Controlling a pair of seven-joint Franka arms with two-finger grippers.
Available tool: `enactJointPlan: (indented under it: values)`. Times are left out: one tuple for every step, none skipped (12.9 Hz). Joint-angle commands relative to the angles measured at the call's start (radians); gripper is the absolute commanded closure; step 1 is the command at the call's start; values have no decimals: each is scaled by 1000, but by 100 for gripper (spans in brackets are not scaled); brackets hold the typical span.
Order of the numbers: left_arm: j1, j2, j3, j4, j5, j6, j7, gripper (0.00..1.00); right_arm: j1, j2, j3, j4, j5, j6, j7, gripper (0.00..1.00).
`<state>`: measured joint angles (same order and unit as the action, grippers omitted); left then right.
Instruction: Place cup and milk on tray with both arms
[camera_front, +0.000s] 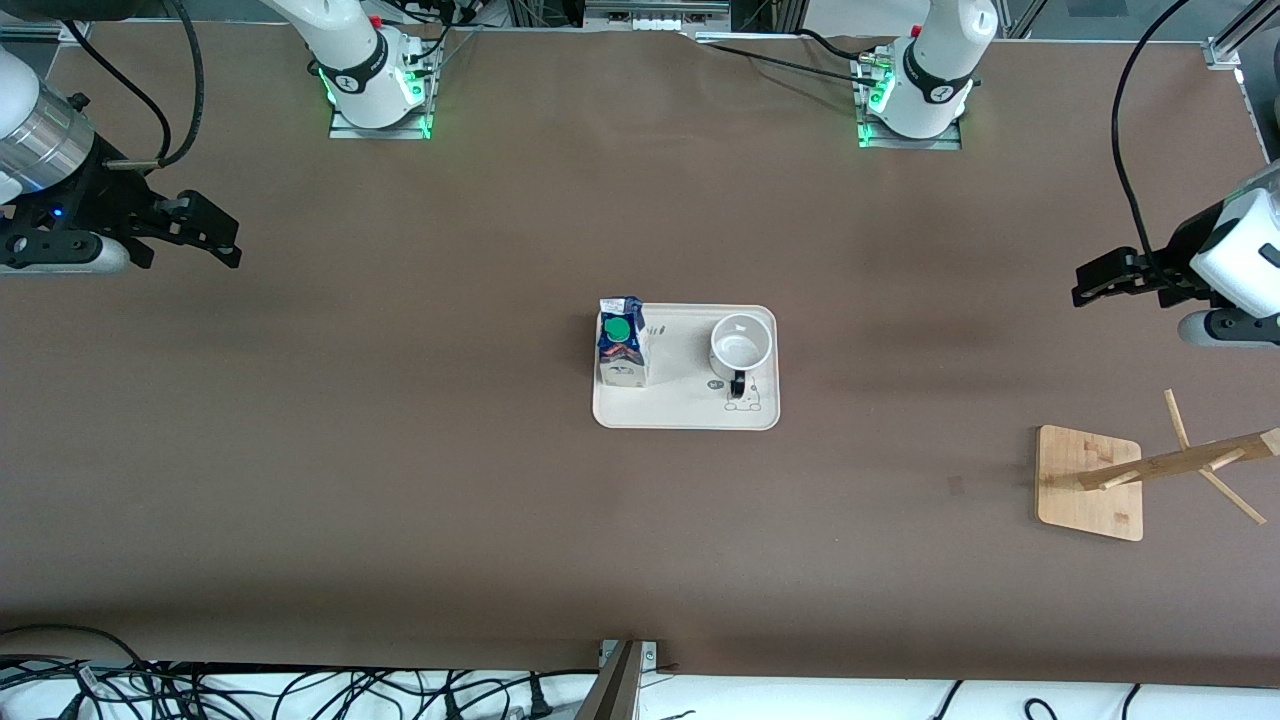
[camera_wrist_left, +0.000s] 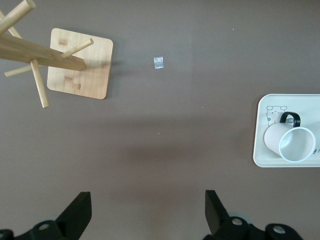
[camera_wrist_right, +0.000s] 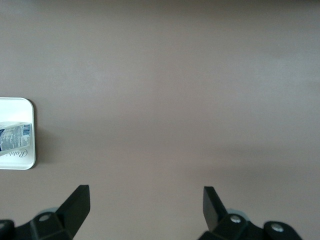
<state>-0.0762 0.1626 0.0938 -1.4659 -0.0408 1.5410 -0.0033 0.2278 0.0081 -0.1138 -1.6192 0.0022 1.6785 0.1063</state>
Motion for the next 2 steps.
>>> enactJointPlan:
  values:
    - [45,0,0,10,-30,-24,48,0,2,15,0,21,2,-13,-5,0]
    - [70,0,0,15,-83,-25,54,0,2,16,0,21,2,-13,-5,0]
